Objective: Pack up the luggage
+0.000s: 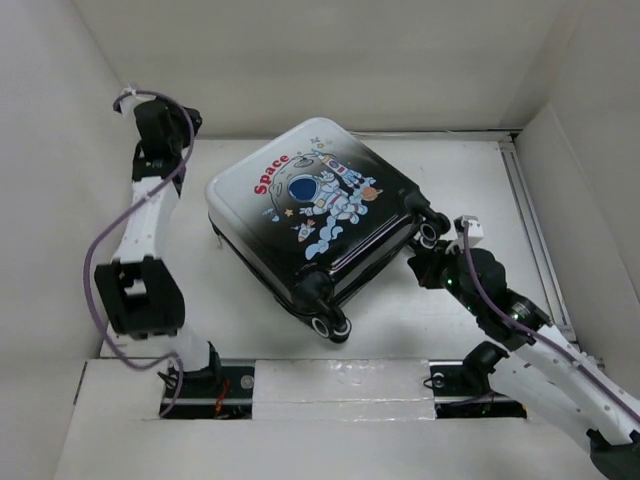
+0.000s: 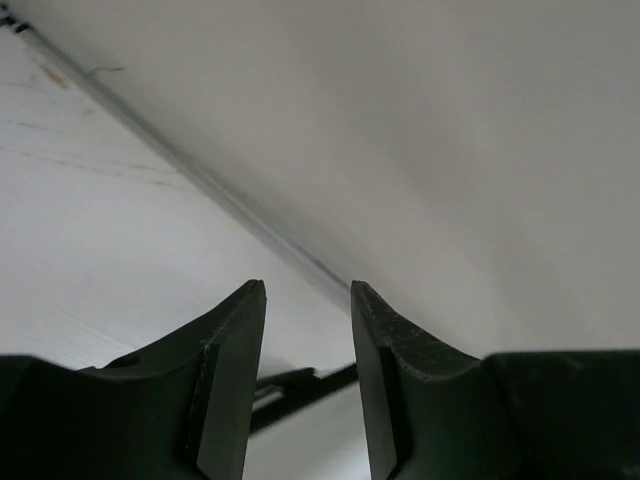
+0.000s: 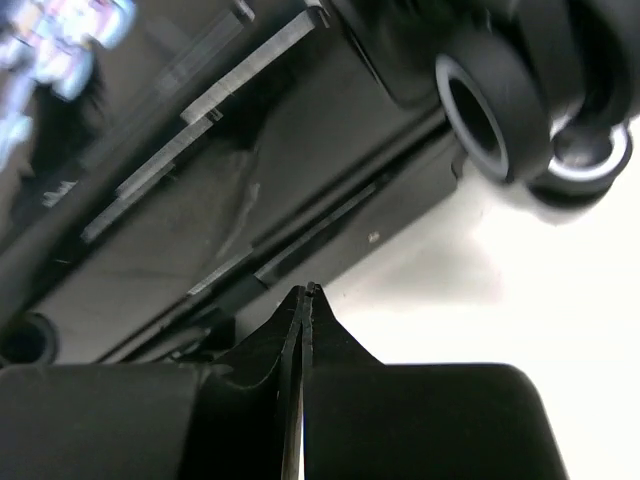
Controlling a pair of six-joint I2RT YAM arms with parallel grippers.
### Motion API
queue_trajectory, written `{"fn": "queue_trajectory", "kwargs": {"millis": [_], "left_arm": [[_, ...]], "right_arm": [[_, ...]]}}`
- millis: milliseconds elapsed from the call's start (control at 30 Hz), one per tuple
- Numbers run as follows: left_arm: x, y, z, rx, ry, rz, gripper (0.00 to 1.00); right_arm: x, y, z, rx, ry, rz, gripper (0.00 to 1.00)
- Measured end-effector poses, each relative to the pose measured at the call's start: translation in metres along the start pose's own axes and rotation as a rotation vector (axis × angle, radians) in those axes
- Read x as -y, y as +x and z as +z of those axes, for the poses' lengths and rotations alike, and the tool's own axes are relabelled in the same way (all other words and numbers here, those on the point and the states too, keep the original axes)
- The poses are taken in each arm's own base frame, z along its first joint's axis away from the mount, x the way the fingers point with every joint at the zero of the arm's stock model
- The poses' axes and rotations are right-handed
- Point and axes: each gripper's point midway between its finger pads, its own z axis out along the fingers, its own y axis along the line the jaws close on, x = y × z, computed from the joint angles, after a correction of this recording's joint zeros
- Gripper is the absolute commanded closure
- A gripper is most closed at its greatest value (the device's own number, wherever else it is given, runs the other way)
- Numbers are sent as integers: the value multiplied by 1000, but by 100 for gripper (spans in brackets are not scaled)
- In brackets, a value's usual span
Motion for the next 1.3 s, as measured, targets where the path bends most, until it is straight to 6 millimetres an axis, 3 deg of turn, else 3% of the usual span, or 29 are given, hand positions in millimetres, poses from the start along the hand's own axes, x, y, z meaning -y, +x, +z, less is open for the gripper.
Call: {"fn": "queue_trajectory", "kwargs": {"millis": [100,200,333,500,667,867,1000,1133,1167,1200,1300], "left_arm": [[-39,1,51,-82,-64,25,68],[-77,36,82,-221,-108,53,68],[-116,105,89,-428,-146,50,69],[-143,161,71,-579,-148,12,72],[-176,208,32,-627,-175,-115,75],[-188,209,-9,-480,-194,-127,75],[-187,224,-62,-421,-194,-96,75],[-180,254,-121,-450,-170,-45,76],[-177,266,-139,-483,-157,-26,76],[-172,277,-157,-521,-136,-10,76],[-158,302,-209,-643,-68,35,76]], "right_arm": [[7,20,12,-56,30,10,100],[16,41,34,-132,85,-2,100],[20,50,56,-155,110,-11,100],[21,40,82,-148,123,-25,100],[28,30,115,-190,157,-27,100],[63,-18,165,-165,265,-25,100],[93,-57,206,-188,320,-29,100],[111,-104,263,-202,337,-67,100],[111,-116,276,-185,330,-77,98],[108,-130,286,-164,321,-89,85],[85,-163,284,-97,258,-98,59]]}}
